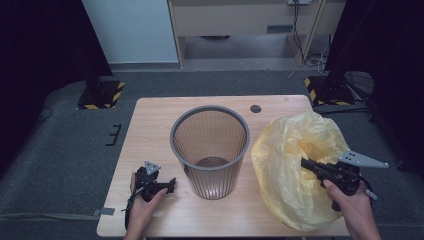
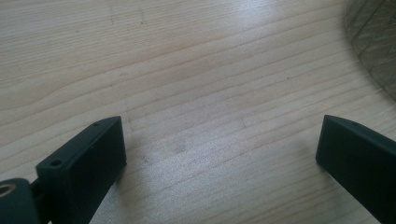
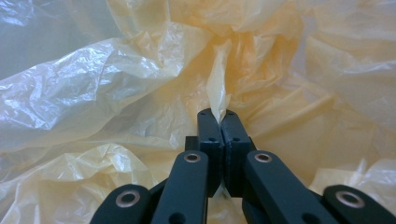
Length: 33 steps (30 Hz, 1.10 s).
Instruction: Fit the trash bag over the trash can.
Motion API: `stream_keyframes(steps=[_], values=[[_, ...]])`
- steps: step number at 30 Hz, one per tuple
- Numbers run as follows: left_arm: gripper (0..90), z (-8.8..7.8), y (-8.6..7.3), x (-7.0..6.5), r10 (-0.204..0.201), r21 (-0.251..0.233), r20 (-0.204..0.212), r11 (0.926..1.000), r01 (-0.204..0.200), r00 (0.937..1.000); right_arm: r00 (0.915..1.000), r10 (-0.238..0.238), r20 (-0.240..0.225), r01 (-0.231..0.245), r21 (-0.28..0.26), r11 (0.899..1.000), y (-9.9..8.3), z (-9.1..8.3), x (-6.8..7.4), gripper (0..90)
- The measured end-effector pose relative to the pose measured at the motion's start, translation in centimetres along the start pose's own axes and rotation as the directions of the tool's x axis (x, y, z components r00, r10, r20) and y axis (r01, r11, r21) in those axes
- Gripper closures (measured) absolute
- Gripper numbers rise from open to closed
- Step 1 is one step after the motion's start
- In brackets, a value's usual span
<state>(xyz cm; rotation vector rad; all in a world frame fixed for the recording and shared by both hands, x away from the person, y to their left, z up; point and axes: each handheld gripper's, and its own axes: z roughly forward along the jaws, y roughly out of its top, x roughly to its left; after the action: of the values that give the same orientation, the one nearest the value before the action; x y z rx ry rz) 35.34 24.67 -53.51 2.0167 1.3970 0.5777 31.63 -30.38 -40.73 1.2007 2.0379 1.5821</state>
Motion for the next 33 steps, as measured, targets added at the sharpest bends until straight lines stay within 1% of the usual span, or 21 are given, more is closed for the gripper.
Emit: stream_keyframes(steps=[5,16,21,23,28,33], values=[[0.8,0.0,0.0,0.0,0.0,0.0,0.0,1.0,0.0,1.0,0.9996,0.004,-0.026,-0.005,-0.026,1.0,0.1,-0.8,0.5,89.2],[0.8,0.0,0.0,0.0,0.0,0.0,0.0,1.0,0.0,1.0,0.9977,-0.017,-0.066,0.013,-0.059,0.998,0.8,-2.0,1.9,89.2],[0.8,0.0,0.0,0.0,0.0,0.0,0.0,1.0,0.0,1.0,0.9959,-0.02,-0.088,0.013,-0.08,0.997,1.1,-2.5,2.5,89.2],[0.8,0.0,0.0,0.0,0.0,0.0,0.0,1.0,0.0,1.0,0.9953,-0.031,-0.091,0.024,-0.084,0.996,1.3,-2.7,2.7,89.2],[0.8,0.0,0.0,0.0,0.0,0.0,0.0,1.0,0.0,1.0,0.9933,-0.038,-0.109,0.027,-0.1,0.995,1.8,-3.2,3.3,89.2],[0.8,0.0,0.0,0.0,-0.001,-0.001,0.0,1.0,0.001,1.0,0.992,-0.045,-0.118,0.032,-0.11,0.993,2.1,-3.6,3.7,89.2]])
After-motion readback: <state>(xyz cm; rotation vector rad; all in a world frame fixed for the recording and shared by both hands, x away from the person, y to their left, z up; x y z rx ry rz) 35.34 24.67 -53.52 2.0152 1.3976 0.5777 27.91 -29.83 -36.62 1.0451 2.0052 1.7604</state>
